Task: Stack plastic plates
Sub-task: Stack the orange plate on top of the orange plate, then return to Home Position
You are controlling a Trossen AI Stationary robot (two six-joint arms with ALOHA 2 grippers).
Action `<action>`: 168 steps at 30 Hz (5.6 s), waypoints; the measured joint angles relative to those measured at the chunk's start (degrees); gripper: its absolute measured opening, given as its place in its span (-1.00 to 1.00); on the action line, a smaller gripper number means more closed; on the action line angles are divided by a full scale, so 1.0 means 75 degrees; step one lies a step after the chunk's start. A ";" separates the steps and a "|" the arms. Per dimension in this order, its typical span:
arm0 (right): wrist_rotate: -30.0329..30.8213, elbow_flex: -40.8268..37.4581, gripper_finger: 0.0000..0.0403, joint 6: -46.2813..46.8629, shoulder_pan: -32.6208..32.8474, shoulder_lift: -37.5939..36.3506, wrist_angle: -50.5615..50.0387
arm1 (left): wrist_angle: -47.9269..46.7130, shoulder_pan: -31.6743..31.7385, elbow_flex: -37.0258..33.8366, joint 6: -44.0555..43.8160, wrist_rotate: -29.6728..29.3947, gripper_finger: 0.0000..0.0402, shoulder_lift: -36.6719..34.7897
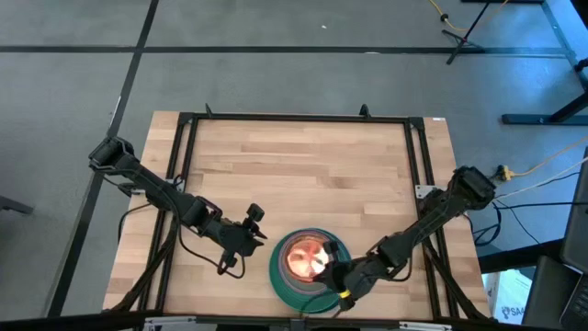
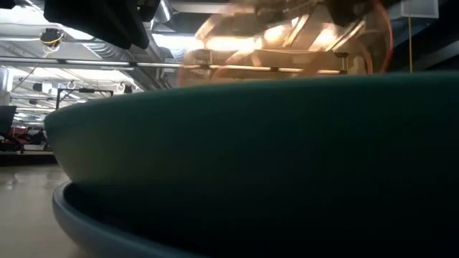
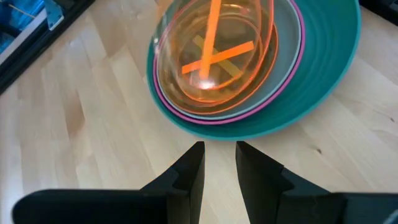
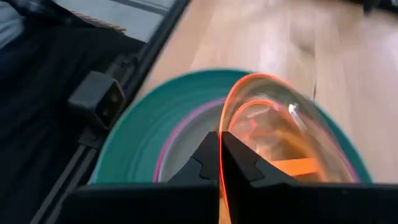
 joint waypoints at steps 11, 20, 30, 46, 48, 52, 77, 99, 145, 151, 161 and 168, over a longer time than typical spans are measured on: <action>-0.0062 -0.0004 -0.86 0.1376 -0.0399 0.0393 -0.0036 | -0.0004 0.0003 0.0000 -0.0131 0.0000 -0.57 0.0000; -0.0343 -0.0004 -0.18 0.1279 -0.0507 0.0394 -0.0096 | 0.0111 0.0071 -0.0176 0.0112 0.0028 -0.57 -0.0022; -0.0201 -0.0004 0.03 0.0798 -0.0484 0.0027 -0.0464 | 0.1260 0.0920 -0.1232 0.0130 0.0965 -0.57 -0.1057; 0.0929 -0.0457 -0.13 0.0108 -0.0850 -0.0592 -0.0973 | 0.4192 0.1993 -0.3859 0.0039 0.0663 -0.57 -0.4112; 0.0778 -0.0842 -0.16 0.0112 -0.1084 -0.0741 -0.0734 | 0.4566 0.2150 -0.4134 -0.0048 0.0621 -0.57 -0.4337; 0.0450 -0.1857 -0.22 0.0115 -0.1569 -0.1254 0.0382 | 0.5075 0.2471 -0.4701 -0.0302 0.0595 -0.57 -0.4715; 0.0227 -0.8444 -0.81 0.0316 -0.2786 -0.5588 0.7054 | 0.5455 0.3281 -0.6741 -0.1340 0.0827 -0.57 -0.7709; -0.0783 -0.8446 -1.00 -0.0506 -0.2786 -0.9197 0.4374 | 0.2763 0.3314 -0.6732 -0.1445 0.0887 -0.99 -1.0553; -0.1344 -0.8429 -1.00 -0.0481 -0.2783 -1.3053 0.0664 | 0.3079 0.3314 -0.7047 -0.1530 0.0877 -0.99 -1.0719; -0.1344 -0.8432 -1.00 -0.0481 -0.2783 -1.3053 0.0665 | 0.3079 0.3314 -0.7047 -0.1527 0.0877 -0.99 -1.0719; -0.1344 -0.8435 -1.00 -0.0483 -0.2783 -1.3053 0.0664 | 0.3079 0.3314 -0.7047 -0.1527 0.0877 -0.99 -1.0719; -0.1350 -0.8435 -1.00 -0.0483 -0.2783 -1.3053 0.0663 | 0.3079 0.3314 -0.7047 -0.1527 0.0877 -0.99 -1.0719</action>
